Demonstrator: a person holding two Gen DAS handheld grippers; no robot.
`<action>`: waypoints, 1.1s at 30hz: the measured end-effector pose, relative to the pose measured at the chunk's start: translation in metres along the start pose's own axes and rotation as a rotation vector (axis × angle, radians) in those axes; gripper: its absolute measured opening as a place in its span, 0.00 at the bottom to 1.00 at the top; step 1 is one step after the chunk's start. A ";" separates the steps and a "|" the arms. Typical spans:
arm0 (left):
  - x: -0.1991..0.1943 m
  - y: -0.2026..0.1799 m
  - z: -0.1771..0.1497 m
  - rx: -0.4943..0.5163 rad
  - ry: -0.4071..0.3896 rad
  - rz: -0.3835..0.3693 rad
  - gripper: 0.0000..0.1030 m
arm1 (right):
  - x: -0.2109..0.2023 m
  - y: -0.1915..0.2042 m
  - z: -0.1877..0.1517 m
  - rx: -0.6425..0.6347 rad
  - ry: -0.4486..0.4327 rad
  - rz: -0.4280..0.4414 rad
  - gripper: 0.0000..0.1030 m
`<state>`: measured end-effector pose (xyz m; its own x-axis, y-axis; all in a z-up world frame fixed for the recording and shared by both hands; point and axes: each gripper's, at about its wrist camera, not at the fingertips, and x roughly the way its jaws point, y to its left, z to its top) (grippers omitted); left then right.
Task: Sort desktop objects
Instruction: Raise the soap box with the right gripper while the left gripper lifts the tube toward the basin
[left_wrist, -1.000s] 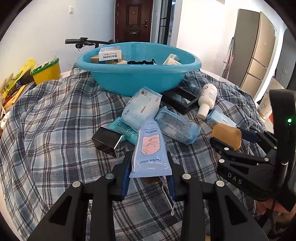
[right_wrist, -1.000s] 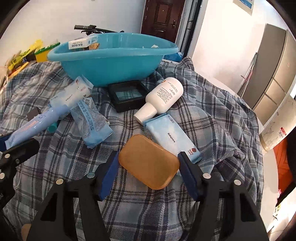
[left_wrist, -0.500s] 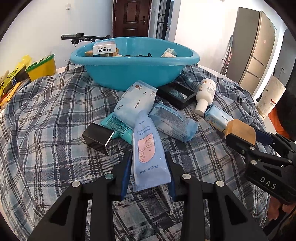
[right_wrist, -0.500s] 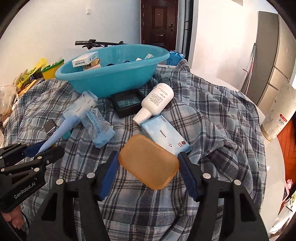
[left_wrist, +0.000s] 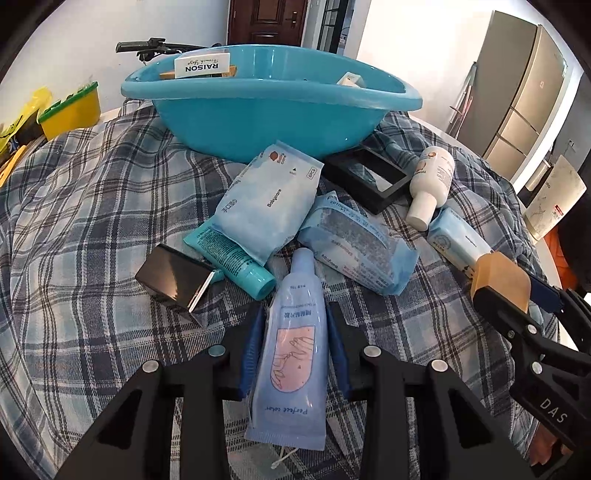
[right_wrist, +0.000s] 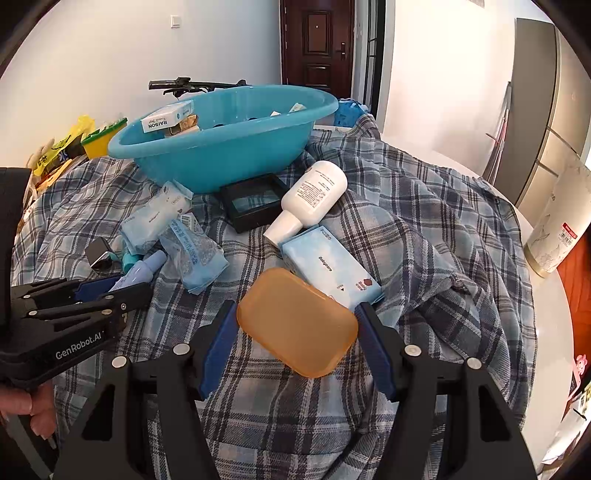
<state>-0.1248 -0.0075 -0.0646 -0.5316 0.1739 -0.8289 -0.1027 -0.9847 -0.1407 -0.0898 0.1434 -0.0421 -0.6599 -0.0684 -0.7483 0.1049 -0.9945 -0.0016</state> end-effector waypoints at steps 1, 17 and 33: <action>0.001 0.001 0.001 -0.006 0.002 -0.007 0.35 | 0.000 0.000 0.000 0.001 0.000 0.000 0.61; -0.037 -0.013 -0.004 0.050 -0.119 0.020 0.31 | -0.014 0.002 0.002 0.000 -0.035 0.012 0.61; -0.108 -0.044 -0.010 0.118 -0.368 0.079 0.32 | -0.058 -0.013 0.005 0.059 -0.186 0.078 0.61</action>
<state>-0.0545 0.0169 0.0256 -0.8054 0.1106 -0.5824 -0.1336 -0.9910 -0.0035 -0.0562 0.1596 0.0047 -0.7784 -0.1532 -0.6089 0.1207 -0.9882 0.0944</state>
